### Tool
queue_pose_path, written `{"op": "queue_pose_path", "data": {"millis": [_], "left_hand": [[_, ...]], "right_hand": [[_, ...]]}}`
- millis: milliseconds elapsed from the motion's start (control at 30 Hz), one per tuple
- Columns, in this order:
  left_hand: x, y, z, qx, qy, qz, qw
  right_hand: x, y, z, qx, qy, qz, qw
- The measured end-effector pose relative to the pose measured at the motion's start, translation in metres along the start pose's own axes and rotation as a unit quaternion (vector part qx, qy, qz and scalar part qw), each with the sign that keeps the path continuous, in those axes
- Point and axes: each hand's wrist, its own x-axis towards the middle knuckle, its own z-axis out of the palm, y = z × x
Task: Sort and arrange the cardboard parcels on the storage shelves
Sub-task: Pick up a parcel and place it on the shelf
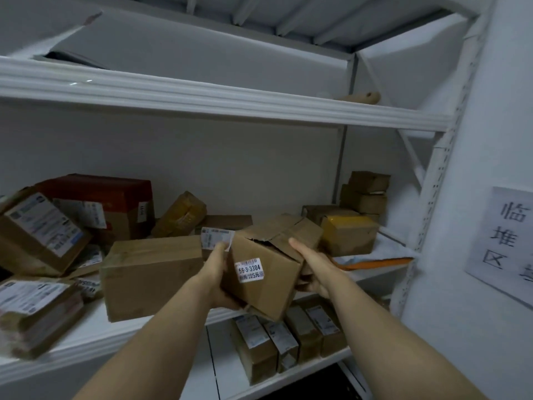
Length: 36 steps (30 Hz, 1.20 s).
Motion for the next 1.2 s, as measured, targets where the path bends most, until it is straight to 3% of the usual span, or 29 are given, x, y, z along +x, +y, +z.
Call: {"op": "queue_pose_path", "data": {"millis": [267,600,833,1200], "left_hand": [[-0.012,-0.010,0.019,0.099,-0.021,-0.033,0.994],[-0.015,-0.011,0.049,0.021,-0.023,0.061,0.998],[0.007,0.012,0.097,-0.015,0.010,0.102,0.995],[0.072,0.059,0.219,0.085,0.021,0.145,0.986]], "right_hand": [[-0.026,0.030,-0.009,0.014,-0.019,0.081,0.996],[-0.029,0.004,-0.005,0.091,0.036,-0.013,0.995],[-0.002,-0.018,-0.032,0.072,0.011,-0.030,0.997],[0.060,-0.111,-0.125,0.088,0.074,-0.081,0.990]]}}
